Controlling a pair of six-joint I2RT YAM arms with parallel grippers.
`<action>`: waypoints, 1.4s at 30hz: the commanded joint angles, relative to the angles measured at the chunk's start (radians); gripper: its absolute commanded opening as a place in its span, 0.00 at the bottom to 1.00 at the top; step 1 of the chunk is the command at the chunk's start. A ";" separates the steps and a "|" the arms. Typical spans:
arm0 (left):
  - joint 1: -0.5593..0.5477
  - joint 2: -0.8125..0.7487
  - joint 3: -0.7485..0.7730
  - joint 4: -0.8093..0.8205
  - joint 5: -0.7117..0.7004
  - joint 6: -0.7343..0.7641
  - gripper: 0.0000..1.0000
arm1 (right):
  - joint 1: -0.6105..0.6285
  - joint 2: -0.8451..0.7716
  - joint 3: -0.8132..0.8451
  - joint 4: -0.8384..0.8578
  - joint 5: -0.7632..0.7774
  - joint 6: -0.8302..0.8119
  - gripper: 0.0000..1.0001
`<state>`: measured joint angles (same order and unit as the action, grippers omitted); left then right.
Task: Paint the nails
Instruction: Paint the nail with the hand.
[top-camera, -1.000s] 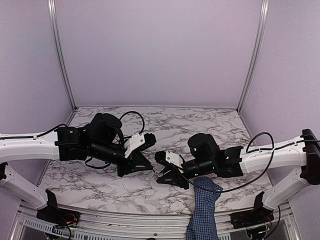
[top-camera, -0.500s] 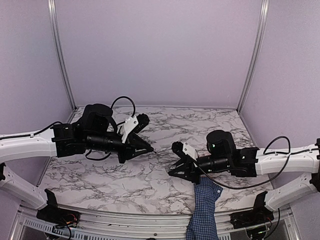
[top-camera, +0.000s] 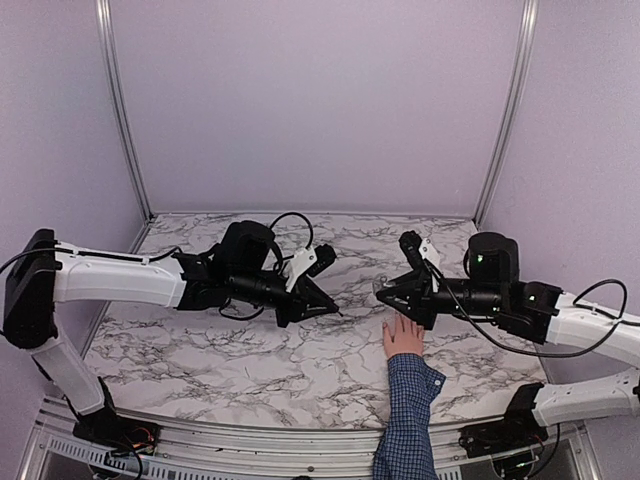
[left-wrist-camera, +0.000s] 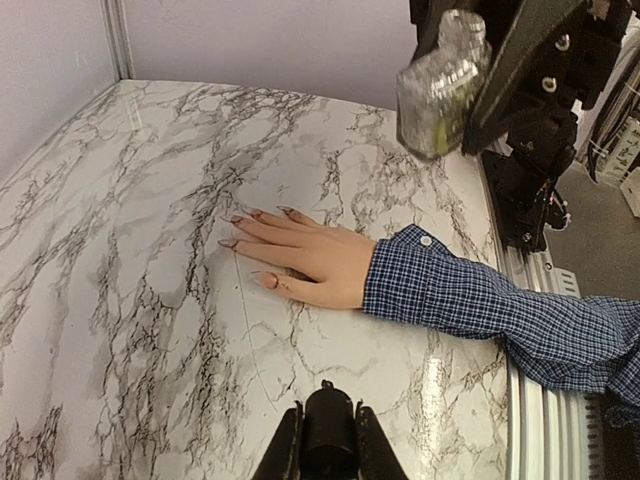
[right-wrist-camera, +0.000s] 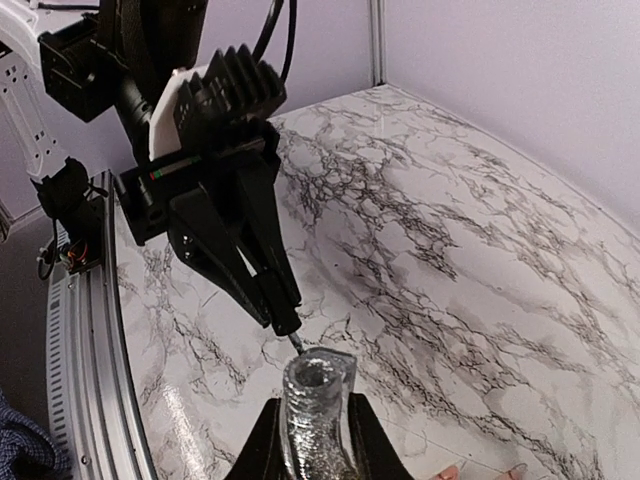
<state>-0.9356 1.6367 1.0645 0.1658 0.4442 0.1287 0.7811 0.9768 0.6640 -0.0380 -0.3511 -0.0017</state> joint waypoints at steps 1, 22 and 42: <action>0.014 0.078 0.047 0.104 0.111 0.040 0.00 | -0.075 -0.051 0.001 -0.023 -0.005 0.049 0.00; 0.116 0.370 0.154 0.371 0.350 -0.001 0.00 | -0.189 -0.112 -0.021 -0.025 -0.042 0.039 0.00; 0.163 0.589 0.332 0.275 0.426 0.018 0.00 | -0.190 -0.170 -0.058 -0.004 -0.006 0.041 0.00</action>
<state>-0.7792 2.1956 1.3628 0.4911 0.8803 0.1390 0.6006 0.8036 0.6014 -0.0822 -0.3717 0.0341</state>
